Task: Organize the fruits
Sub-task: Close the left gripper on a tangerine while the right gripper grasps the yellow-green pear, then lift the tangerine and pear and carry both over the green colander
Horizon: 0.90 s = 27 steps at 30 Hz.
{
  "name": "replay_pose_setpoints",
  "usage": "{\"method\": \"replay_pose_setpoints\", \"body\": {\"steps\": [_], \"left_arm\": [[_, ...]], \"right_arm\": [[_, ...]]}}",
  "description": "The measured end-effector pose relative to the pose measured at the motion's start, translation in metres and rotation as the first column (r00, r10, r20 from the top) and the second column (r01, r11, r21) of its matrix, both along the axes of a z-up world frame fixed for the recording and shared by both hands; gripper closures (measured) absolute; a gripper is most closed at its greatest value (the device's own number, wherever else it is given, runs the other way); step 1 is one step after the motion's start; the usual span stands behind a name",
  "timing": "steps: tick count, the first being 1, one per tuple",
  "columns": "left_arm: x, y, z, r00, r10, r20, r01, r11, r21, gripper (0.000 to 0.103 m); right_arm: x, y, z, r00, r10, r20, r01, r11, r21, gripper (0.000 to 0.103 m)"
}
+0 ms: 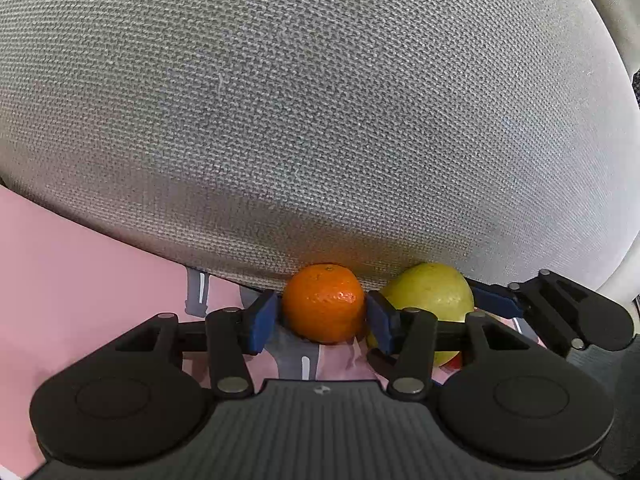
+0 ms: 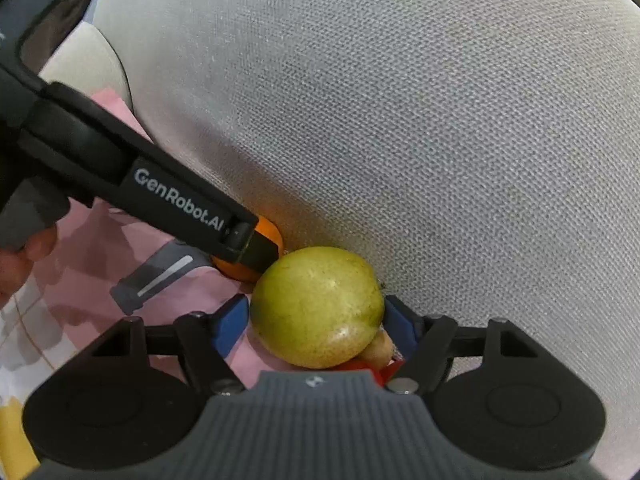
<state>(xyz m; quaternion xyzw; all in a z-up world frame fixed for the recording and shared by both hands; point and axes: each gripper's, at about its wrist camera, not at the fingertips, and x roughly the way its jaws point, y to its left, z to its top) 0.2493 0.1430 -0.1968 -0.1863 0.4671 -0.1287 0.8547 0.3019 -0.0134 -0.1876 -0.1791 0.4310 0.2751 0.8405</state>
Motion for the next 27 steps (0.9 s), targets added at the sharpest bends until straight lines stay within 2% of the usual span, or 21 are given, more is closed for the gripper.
{"method": "replay_pose_setpoints", "body": {"steps": [5, 11, 16, 19, 26, 27], "left_arm": [[-0.009, -0.010, 0.001, 1.000, -0.001, 0.002, 0.001, 1.000, 0.015, 0.051], [-0.008, -0.033, -0.002, 1.000, -0.005, -0.004, 0.006, 0.997, 0.071, 0.049], [-0.009, -0.057, -0.002, 0.999, -0.030, 0.015, 0.027, 0.983, 0.183, 0.050], [-0.010, -0.068, -0.003, 1.000, -0.018, 0.017, 0.014, 0.981, 0.192, 0.051], [-0.023, -0.074, 0.030, 0.998, -0.010, 0.055, -0.001, 0.978, 0.211, 0.051], [-0.027, -0.076, 0.035, 0.998, -0.009, 0.060, -0.004, 0.977, 0.212, 0.051]], "right_arm": [[-0.005, -0.001, -0.002, 1.000, -0.005, -0.001, 0.005, 1.000, -0.002, 0.034], [-0.025, -0.024, 0.034, 1.000, 0.010, 0.007, -0.010, 1.000, -0.001, 0.034], [-0.040, -0.036, 0.050, 0.999, -0.041, -0.014, 0.041, 0.999, 0.011, 0.034], [-0.045, -0.043, 0.054, 0.996, -0.076, -0.034, 0.077, 0.997, 0.013, 0.034], [-0.047, -0.067, 0.063, 0.985, -0.146, -0.089, 0.150, 0.987, 0.048, 0.034], [-0.057, -0.064, 0.072, 0.984, -0.154, -0.094, 0.160, 0.985, 0.057, 0.034]]}}
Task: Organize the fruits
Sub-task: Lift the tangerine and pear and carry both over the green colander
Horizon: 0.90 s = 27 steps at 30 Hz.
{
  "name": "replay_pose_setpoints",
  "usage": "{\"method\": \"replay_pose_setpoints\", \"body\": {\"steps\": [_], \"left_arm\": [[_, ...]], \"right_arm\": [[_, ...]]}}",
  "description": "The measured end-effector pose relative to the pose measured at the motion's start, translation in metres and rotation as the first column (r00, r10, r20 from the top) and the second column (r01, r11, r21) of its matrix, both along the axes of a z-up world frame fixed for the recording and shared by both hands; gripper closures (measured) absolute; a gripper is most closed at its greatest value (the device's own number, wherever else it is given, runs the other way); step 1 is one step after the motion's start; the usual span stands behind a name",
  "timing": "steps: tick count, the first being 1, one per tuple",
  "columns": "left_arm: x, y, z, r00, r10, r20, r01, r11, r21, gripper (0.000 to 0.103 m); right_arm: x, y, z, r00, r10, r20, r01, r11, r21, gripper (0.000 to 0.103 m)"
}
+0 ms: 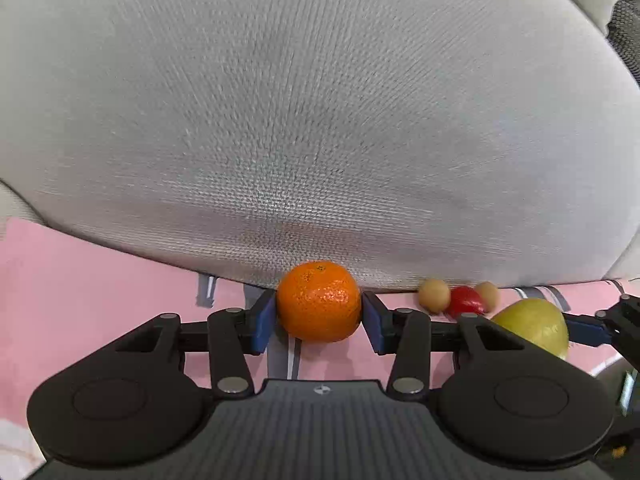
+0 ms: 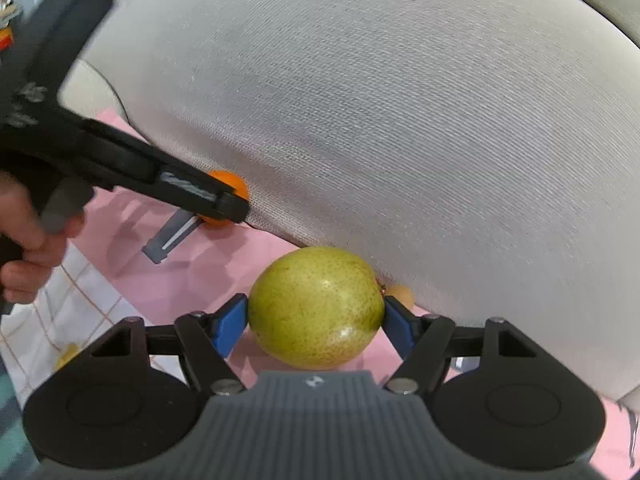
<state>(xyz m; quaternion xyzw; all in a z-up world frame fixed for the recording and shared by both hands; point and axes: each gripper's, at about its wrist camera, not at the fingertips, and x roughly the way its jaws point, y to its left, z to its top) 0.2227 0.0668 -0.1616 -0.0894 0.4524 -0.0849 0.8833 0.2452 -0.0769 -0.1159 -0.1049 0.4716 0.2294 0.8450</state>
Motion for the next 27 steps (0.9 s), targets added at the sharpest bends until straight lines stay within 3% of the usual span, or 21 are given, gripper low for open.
{"method": "replay_pose_setpoints", "body": {"steps": [16, 27], "left_arm": [[-0.077, -0.040, 0.095, 0.989, -0.119, 0.085, 0.119, 0.993, 0.004, 0.051], [-0.126, -0.100, 0.142, 0.953, -0.276, 0.129, 0.274, 0.961, 0.029, 0.051]], "right_arm": [[-0.054, -0.043, 0.067, 0.997, -0.059, 0.041, 0.054, 0.993, 0.109, 0.034], [-0.110, -0.085, 0.083, 0.989, -0.135, 0.067, 0.126, 0.985, 0.119, 0.034]]}}
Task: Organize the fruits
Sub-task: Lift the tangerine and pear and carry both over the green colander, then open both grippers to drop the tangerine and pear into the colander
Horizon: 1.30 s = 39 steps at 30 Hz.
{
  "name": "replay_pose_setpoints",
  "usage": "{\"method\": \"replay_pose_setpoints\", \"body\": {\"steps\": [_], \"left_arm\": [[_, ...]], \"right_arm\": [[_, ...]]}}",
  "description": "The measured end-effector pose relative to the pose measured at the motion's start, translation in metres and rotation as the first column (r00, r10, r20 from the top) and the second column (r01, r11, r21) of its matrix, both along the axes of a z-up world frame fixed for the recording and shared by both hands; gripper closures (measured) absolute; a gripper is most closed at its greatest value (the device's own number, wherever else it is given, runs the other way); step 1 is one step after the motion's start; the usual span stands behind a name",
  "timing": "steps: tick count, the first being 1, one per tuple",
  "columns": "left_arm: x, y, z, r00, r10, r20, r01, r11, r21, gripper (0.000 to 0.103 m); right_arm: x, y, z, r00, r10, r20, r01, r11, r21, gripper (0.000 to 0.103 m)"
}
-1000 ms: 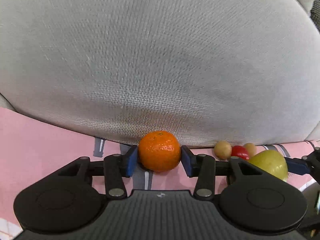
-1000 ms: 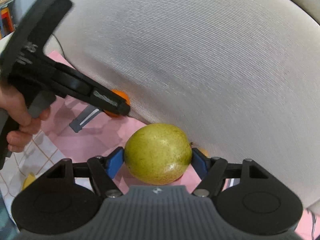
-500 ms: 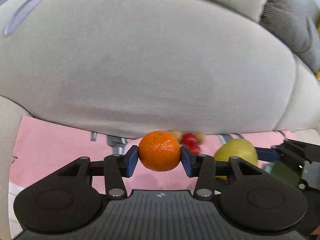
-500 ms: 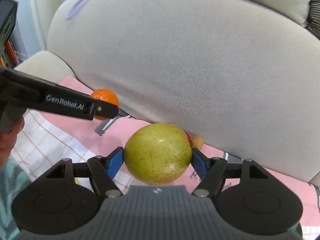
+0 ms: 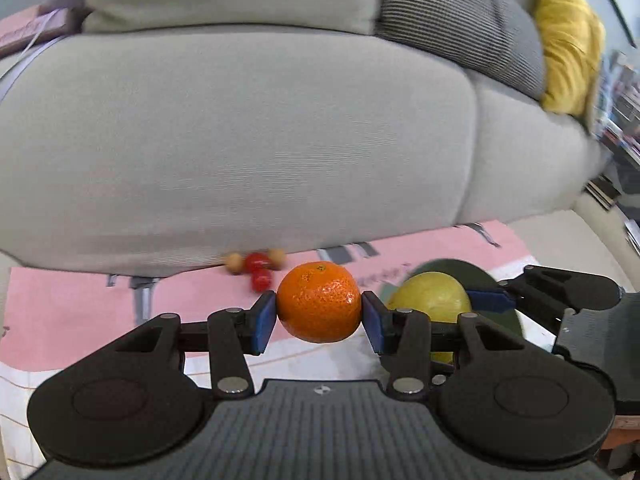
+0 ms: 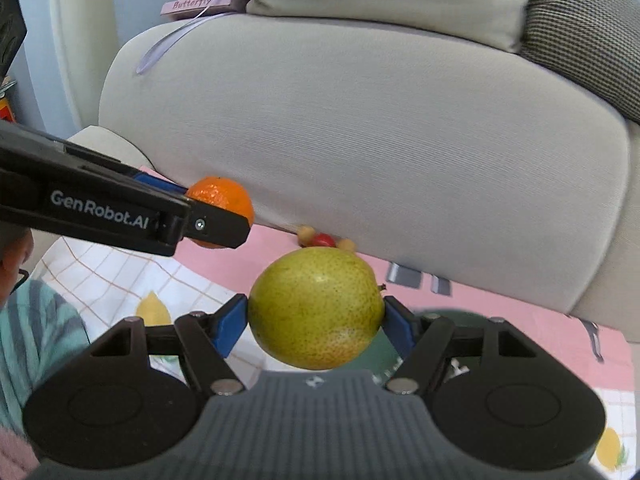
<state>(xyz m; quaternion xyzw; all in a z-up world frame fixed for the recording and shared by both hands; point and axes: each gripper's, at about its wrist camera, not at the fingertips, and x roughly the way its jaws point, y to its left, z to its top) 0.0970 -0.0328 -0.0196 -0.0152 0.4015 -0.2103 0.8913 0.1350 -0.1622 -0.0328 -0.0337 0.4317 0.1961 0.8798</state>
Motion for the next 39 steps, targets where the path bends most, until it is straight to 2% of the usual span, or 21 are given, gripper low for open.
{"method": "replay_pose_setpoints", "body": {"steps": [5, 13, 18, 27, 39], "left_arm": [[-0.018, -0.030, 0.011, 0.997, -0.074, 0.015, 0.073, 0.997, 0.019, 0.051], [-0.027, -0.079, 0.009, 0.983, -0.182, -0.010, 0.182, 0.981, 0.060, 0.051], [-0.026, -0.103, -0.004, 0.971, -0.233, -0.045, 0.237, 0.968, 0.089, 0.051], [-0.014, -0.129, -0.028, 0.956, -0.271, -0.115, 0.286, 0.947, 0.143, 0.051], [0.001, -0.154, -0.057, 0.934, -0.307, -0.185, 0.343, 0.915, 0.214, 0.051]], "right_arm": [[-0.025, -0.033, 0.010, 0.999, -0.048, 0.004, 0.048, 0.999, 0.004, 0.034], [-0.045, -0.066, 0.001, 0.993, -0.118, -0.007, 0.117, 0.993, -0.031, 0.034], [-0.044, -0.080, -0.012, 0.988, -0.153, -0.029, 0.152, 0.987, -0.053, 0.034], [-0.034, -0.095, -0.038, 0.981, -0.181, -0.065, 0.175, 0.980, -0.095, 0.034], [-0.011, -0.096, -0.068, 0.983, -0.156, -0.093, 0.139, 0.976, -0.167, 0.034]]}}
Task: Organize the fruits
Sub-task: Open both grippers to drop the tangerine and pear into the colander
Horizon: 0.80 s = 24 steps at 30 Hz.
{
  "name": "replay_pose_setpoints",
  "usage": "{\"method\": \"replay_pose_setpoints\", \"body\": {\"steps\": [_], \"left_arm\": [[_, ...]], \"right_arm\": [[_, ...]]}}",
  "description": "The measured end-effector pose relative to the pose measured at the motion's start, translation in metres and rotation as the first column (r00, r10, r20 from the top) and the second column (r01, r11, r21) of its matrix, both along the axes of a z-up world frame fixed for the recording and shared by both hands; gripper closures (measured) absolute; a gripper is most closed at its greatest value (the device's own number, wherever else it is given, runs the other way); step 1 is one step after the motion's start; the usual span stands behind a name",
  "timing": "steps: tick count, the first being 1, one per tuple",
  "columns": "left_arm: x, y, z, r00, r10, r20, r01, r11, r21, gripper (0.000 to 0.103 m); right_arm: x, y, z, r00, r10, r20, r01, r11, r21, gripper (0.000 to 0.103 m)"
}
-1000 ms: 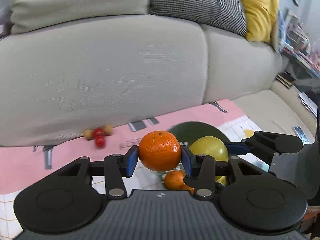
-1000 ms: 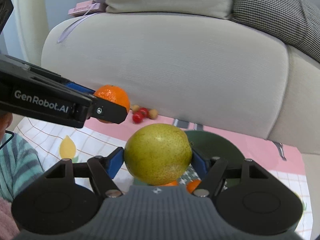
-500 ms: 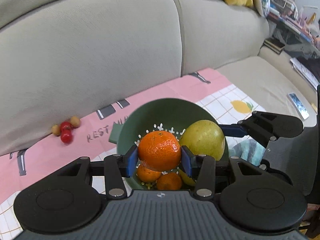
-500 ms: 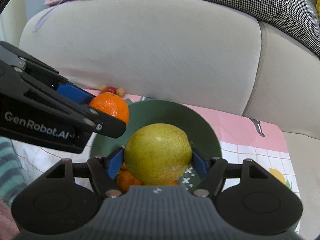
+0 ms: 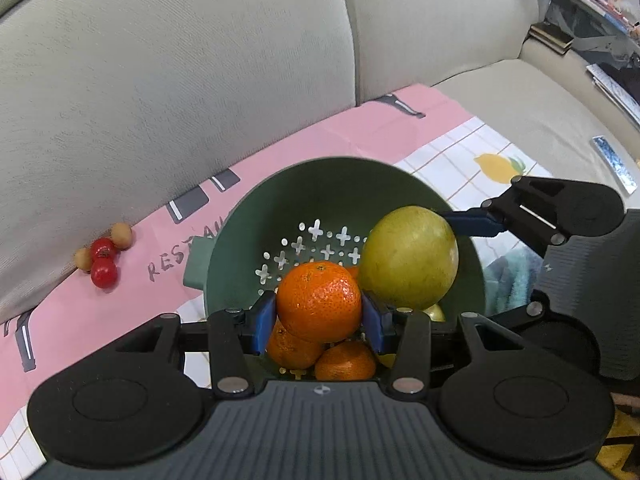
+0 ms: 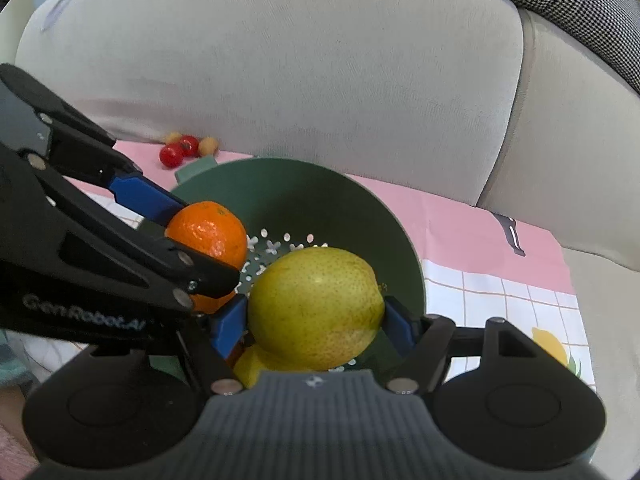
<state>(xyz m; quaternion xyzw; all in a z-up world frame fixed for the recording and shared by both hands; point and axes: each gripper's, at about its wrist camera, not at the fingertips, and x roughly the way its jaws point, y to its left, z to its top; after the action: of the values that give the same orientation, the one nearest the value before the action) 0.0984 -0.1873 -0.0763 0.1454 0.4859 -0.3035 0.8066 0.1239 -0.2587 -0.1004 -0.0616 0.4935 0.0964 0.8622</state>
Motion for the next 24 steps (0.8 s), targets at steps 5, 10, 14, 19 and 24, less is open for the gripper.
{"method": "replay_pose_setpoints", "body": {"steps": [5, 10, 14, 19, 24], "left_arm": [[0.011, -0.002, -0.010, 0.999, 0.013, -0.031, -0.012, 1.000, 0.016, 0.051], [0.021, -0.002, -0.020, 0.998, 0.037, -0.058, -0.034, 0.999, 0.037, 0.051], [0.028, -0.002, -0.024, 0.996, 0.050, -0.078, -0.046, 0.998, 0.047, 0.051], [0.033, -0.002, -0.030, 0.994, 0.056, -0.090, -0.050, 0.996, 0.068, 0.051], [0.035, -0.001, -0.033, 0.992, 0.071, -0.104, -0.065, 0.996, 0.054, 0.051]], "right_arm": [[0.006, 0.005, -0.009, 0.999, 0.034, 0.002, -0.034, 0.999, -0.037, 0.034], [0.014, 0.006, -0.018, 0.999, 0.053, -0.008, -0.053, 0.997, -0.051, 0.034], [0.017, 0.007, -0.020, 0.998, 0.068, 0.001, -0.068, 0.995, -0.079, 0.034], [0.021, 0.010, -0.023, 0.996, 0.088, 0.000, -0.088, 0.991, -0.105, 0.034], [0.022, 0.011, -0.023, 0.996, 0.088, -0.003, -0.088, 0.989, -0.115, 0.034]]}}
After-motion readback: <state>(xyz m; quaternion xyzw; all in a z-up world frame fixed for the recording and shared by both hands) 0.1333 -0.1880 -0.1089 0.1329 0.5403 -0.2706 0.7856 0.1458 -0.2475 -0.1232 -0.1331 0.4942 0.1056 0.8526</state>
